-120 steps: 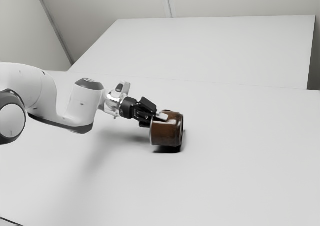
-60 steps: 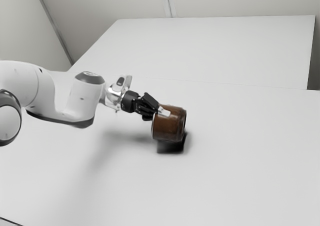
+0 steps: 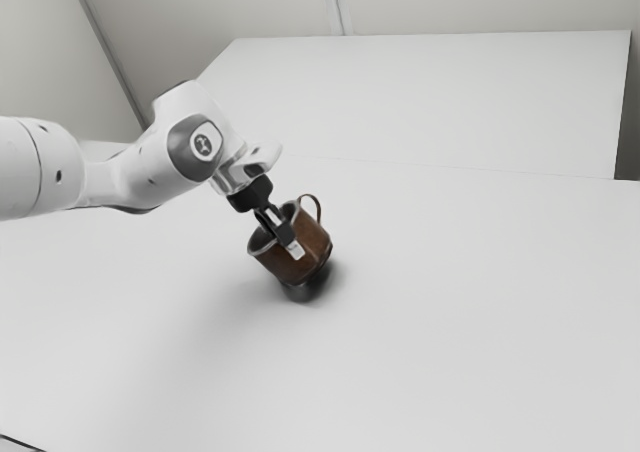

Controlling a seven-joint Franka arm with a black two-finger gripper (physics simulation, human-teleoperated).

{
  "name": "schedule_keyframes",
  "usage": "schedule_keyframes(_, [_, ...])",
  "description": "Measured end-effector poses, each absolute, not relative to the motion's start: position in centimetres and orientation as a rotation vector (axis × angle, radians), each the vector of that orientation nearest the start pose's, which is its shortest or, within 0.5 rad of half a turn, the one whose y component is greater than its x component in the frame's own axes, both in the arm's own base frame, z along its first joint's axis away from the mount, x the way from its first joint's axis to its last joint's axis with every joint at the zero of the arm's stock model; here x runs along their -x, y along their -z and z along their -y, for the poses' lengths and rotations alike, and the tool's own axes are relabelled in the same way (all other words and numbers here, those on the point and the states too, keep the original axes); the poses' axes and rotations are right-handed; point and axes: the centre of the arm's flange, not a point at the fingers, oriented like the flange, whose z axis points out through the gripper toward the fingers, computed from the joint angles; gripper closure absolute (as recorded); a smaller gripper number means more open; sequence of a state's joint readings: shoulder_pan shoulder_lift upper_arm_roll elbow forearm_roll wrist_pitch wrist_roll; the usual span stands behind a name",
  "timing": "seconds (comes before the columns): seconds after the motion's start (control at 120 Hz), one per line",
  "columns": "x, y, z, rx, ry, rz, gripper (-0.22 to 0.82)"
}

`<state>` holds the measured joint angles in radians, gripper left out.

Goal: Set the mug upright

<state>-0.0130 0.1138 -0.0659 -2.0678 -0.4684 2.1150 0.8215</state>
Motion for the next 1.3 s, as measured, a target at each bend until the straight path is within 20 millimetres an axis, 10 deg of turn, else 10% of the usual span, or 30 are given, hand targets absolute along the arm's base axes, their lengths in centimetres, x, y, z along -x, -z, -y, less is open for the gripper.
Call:
schedule_keyframes(0.425, [-52.4, -36.4, 7.6, 2.966, 0.122, -1.337, 0.79])
schedule_keyframes(1.0, [-48.7, -34.5, 8.1, 2.879, 0.022, -1.384, 0.78])
schedule_keyframes(1.3, [-48.6, -33.6, 8.1, 2.899, -0.006, -1.383, 0.28])
